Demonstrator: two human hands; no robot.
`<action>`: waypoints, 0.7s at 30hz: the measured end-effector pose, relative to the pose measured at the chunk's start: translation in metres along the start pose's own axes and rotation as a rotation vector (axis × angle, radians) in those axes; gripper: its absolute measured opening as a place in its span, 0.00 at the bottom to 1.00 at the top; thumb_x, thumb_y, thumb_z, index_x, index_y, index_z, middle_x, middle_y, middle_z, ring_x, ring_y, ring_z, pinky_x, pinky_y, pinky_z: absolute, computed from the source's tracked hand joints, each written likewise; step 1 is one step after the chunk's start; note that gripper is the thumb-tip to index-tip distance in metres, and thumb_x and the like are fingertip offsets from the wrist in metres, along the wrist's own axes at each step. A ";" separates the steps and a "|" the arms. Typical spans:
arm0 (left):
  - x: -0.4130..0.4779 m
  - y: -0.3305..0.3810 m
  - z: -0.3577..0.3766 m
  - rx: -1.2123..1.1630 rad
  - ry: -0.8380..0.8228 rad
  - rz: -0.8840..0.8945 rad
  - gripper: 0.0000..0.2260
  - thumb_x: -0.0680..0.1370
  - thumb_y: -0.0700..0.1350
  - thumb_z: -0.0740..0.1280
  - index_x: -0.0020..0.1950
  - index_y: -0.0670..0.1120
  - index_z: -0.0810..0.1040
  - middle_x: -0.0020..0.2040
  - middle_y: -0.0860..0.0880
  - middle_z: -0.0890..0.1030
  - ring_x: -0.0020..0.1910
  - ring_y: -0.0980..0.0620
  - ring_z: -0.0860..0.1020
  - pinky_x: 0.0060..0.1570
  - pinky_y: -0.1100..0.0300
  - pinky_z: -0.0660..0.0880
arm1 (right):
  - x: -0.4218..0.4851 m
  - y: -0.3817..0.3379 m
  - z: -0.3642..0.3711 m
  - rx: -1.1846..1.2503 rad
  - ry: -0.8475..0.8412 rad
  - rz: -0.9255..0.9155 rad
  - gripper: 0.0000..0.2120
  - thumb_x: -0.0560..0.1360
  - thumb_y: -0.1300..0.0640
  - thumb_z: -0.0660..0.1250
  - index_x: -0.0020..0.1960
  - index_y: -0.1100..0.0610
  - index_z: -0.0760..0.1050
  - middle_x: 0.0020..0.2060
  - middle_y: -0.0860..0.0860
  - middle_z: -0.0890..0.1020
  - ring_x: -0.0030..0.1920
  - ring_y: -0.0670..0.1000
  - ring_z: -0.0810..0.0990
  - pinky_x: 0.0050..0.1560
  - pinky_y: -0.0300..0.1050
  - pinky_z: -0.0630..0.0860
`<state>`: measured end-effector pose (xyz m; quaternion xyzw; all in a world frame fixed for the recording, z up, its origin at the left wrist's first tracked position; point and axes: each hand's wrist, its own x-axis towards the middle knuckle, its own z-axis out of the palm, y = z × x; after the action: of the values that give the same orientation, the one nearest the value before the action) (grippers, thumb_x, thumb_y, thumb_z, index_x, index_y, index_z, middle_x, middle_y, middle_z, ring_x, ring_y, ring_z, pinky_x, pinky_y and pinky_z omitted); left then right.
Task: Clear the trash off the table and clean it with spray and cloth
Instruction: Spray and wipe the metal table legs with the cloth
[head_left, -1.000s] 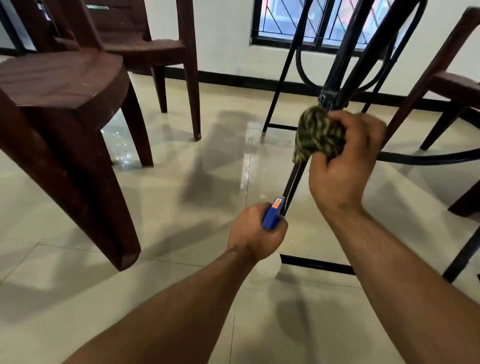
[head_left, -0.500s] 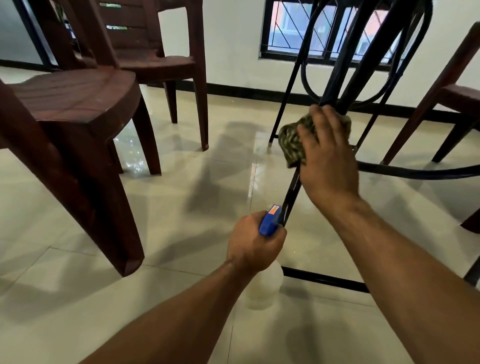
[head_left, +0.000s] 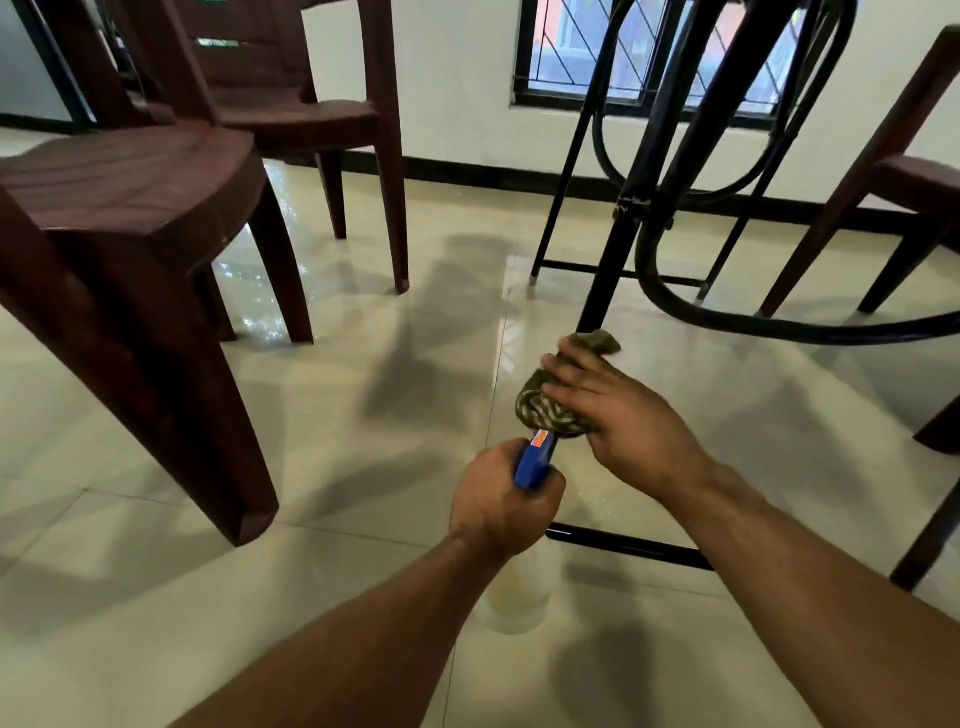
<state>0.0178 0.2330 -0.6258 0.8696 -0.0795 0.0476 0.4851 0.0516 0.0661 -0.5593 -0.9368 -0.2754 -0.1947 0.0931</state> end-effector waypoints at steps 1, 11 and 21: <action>-0.001 -0.002 -0.001 0.013 -0.006 -0.014 0.10 0.74 0.50 0.66 0.34 0.48 0.71 0.29 0.48 0.75 0.27 0.50 0.70 0.27 0.56 0.70 | -0.001 0.000 0.002 -0.032 0.035 -0.008 0.33 0.66 0.75 0.69 0.69 0.55 0.76 0.74 0.50 0.70 0.78 0.48 0.58 0.77 0.44 0.58; -0.019 -0.037 -0.003 0.038 -0.097 -0.115 0.10 0.71 0.55 0.64 0.38 0.49 0.78 0.32 0.49 0.81 0.31 0.48 0.79 0.36 0.48 0.81 | -0.028 -0.027 0.057 -0.093 -0.112 0.126 0.29 0.66 0.69 0.72 0.65 0.52 0.79 0.65 0.53 0.73 0.65 0.58 0.68 0.48 0.54 0.82; -0.040 -0.062 -0.002 0.144 -0.152 -0.190 0.09 0.73 0.54 0.64 0.38 0.50 0.74 0.31 0.51 0.76 0.30 0.48 0.75 0.33 0.54 0.77 | -0.032 -0.048 0.075 0.059 -0.159 0.449 0.16 0.78 0.52 0.65 0.66 0.50 0.74 0.54 0.50 0.68 0.49 0.53 0.72 0.44 0.45 0.75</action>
<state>-0.0101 0.2708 -0.6833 0.9069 -0.0294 -0.0589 0.4162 0.0236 0.1118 -0.6369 -0.9838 -0.0720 -0.0866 0.1393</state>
